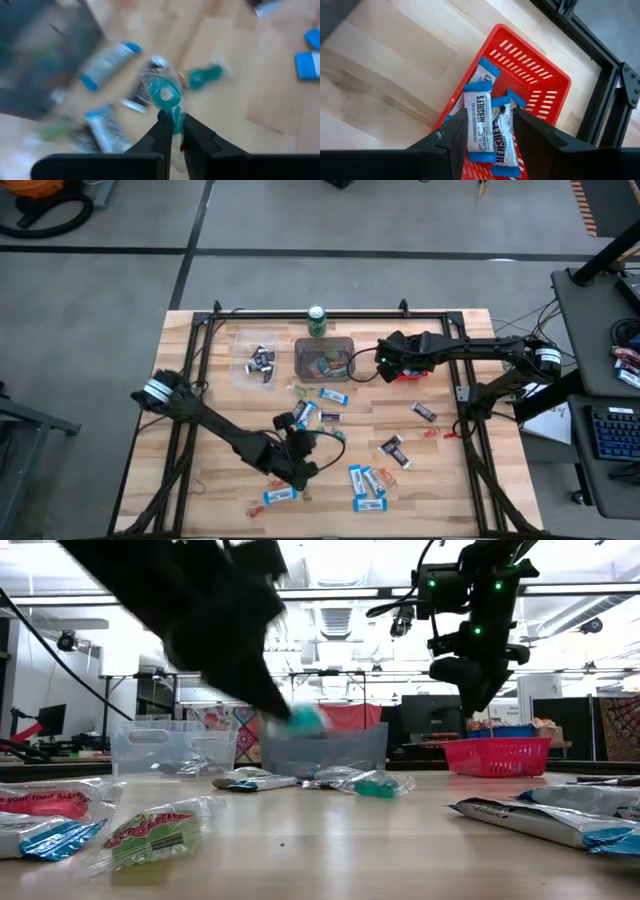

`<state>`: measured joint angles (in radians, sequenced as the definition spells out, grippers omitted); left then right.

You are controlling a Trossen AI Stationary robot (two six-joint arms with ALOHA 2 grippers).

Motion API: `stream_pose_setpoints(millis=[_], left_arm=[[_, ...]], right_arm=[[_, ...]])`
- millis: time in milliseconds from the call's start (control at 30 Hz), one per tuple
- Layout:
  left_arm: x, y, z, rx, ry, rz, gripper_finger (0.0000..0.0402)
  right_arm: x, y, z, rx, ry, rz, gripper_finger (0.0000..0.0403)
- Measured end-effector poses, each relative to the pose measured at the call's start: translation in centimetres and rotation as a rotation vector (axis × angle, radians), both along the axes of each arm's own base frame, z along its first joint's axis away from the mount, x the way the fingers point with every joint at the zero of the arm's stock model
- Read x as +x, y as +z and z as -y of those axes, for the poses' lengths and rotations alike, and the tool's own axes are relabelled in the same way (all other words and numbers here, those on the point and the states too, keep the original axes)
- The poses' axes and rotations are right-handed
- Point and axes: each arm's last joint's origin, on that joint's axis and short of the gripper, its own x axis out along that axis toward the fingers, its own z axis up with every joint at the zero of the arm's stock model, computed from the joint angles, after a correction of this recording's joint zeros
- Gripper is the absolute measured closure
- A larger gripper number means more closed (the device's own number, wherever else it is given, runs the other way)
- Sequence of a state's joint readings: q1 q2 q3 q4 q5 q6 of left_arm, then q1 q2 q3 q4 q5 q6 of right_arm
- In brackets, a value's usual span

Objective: Organize candy in baskets
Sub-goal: Put the dark blue gummy into the black bin

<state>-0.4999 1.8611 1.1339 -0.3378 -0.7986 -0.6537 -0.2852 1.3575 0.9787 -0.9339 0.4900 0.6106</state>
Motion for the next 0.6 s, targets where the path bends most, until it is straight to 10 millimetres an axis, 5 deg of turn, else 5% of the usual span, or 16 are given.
stream_pose_setpoints(millis=[300, 600], left_arm=[[-1.2, 6.3, -5.2, 0.17, 0.019, -0.009, 0.04], [0.2, 6.6, -13.9, 0.181, 0.071, -0.153, 0.0401]], right_arm=[[0.4, 0.0, -0.4, -0.013, 0.017, 0.024, 0.0255], [0.9, 0.0, -1.1, -0.022, 0.05, 0.056, 0.0255]])
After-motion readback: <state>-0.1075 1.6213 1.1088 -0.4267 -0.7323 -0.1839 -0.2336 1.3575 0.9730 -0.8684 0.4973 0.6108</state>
